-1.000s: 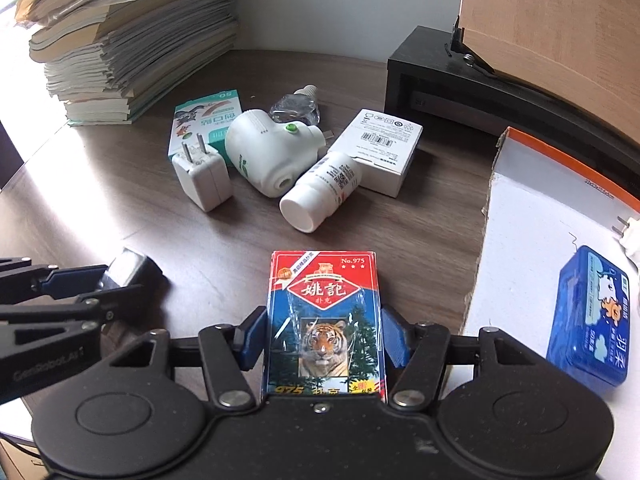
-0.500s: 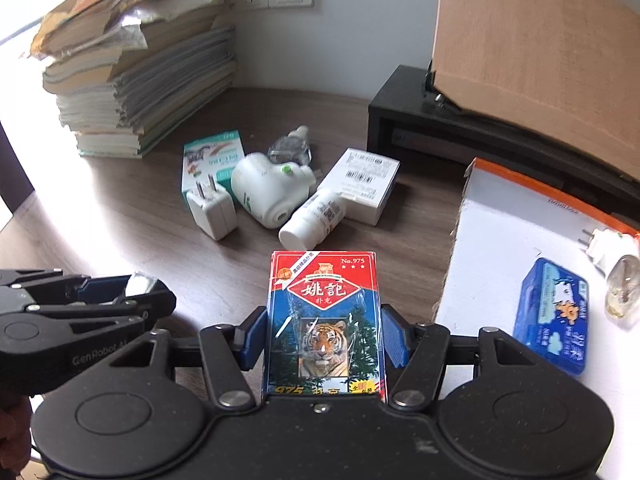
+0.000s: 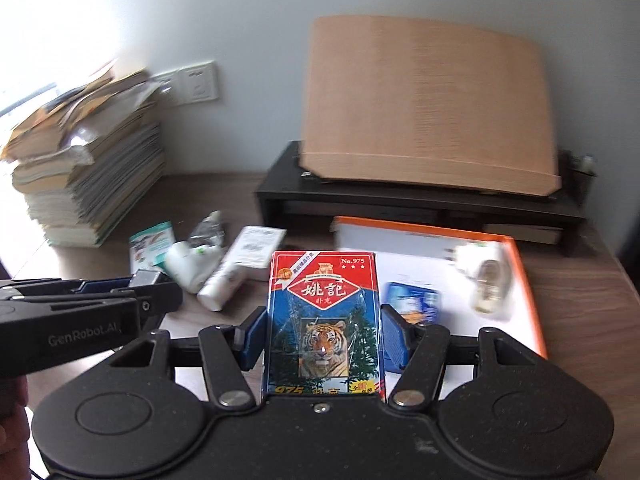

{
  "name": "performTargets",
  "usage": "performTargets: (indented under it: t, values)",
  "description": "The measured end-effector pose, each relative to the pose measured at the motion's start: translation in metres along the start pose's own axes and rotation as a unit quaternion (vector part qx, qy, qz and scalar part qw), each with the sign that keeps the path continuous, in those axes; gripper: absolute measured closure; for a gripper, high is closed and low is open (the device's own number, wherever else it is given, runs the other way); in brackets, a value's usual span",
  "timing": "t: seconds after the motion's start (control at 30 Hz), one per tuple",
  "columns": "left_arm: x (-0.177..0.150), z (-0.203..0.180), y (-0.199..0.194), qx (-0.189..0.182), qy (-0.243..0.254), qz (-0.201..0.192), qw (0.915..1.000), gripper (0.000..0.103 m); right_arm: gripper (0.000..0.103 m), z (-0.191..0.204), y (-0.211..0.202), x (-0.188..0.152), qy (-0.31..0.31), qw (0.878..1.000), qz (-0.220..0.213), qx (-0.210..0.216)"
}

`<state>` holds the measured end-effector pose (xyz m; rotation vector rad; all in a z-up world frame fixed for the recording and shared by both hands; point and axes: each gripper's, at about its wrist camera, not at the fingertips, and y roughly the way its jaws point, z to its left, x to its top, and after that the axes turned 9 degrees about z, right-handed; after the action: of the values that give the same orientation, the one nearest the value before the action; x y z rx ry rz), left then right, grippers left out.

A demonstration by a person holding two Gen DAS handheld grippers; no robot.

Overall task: Organize rigid objects
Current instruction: 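Carry the black charger and tiger card pack over the white box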

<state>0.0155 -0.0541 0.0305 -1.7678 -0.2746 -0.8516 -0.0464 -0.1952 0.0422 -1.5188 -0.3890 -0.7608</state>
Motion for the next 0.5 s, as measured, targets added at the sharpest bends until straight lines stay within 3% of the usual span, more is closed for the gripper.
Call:
performTargets:
  t: [0.27,0.5]
  values:
    - [0.005,-0.056,0.015,-0.058,0.04,0.008,0.9975,0.067,0.032,-0.065,-0.032,-0.02,0.072,0.995,-0.011,-0.068]
    - [0.004,-0.085,0.023,-0.076,0.066,0.015,0.9948,0.067,0.032,-0.086,-0.04,-0.029,0.095,0.992,-0.011,-0.086]
